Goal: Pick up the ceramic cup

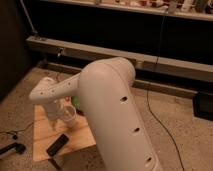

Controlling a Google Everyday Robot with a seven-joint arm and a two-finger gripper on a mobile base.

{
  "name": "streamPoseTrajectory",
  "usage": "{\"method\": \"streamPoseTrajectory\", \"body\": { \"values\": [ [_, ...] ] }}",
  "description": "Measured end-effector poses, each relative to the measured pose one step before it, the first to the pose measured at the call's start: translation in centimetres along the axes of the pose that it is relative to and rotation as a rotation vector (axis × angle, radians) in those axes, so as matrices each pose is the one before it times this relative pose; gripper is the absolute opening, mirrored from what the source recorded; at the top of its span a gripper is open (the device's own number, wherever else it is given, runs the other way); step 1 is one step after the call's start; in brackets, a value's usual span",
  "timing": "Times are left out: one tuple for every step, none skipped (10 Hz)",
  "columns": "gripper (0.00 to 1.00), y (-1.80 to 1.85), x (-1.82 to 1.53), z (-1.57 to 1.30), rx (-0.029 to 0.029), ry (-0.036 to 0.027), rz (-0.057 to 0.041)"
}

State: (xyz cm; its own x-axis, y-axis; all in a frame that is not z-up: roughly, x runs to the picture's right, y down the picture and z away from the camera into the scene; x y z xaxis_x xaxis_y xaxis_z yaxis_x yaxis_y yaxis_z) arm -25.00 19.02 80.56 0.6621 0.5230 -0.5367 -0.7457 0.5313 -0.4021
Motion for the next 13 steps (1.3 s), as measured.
{"method": "streamPoseTrajectory", "body": {
  "values": [
    [0.62, 0.461, -0.459, -0.029, 0.01016, -0.00899, -0.01812],
    [0.53, 0.326, -0.313, -0.022, 0.00854, -0.00839, -0.01978],
    [0.41, 0.170, -0.213, -0.113, 0.01243, -0.00794, -0.02079],
    [0.33, 0.118, -0.035, -0.114, 0.00491, -0.00317, -0.01003],
    [0.21, 0.057, -0.010, -0.222, 0.00872, -0.00593, -0.01250],
    [0.10, -0.122, 0.058, -0.225, 0.00833, -0.00454, -0.00626],
    [0.04, -0.003, 0.126, -0.113, 0.00438, 0.00063, -0.00420],
    [0.00, -0.193, 0.207, -0.152, 0.00830, 0.00342, -0.00198],
    [0.00, -0.256, 0.035, -0.170, 0.00576, 0.00255, 0.01094],
    [0.00, -0.376, 0.045, -0.342, 0.00458, 0.00612, 0.02172],
    [0.00, -0.777, -0.384, -0.917, 0.01413, -0.00553, 0.02800],
    [0.00, -0.570, -0.385, -0.745, 0.01004, -0.00924, 0.01699],
    [0.00, -0.477, -0.788, -1.292, 0.00563, -0.02775, 0.01699]
  ]
}}
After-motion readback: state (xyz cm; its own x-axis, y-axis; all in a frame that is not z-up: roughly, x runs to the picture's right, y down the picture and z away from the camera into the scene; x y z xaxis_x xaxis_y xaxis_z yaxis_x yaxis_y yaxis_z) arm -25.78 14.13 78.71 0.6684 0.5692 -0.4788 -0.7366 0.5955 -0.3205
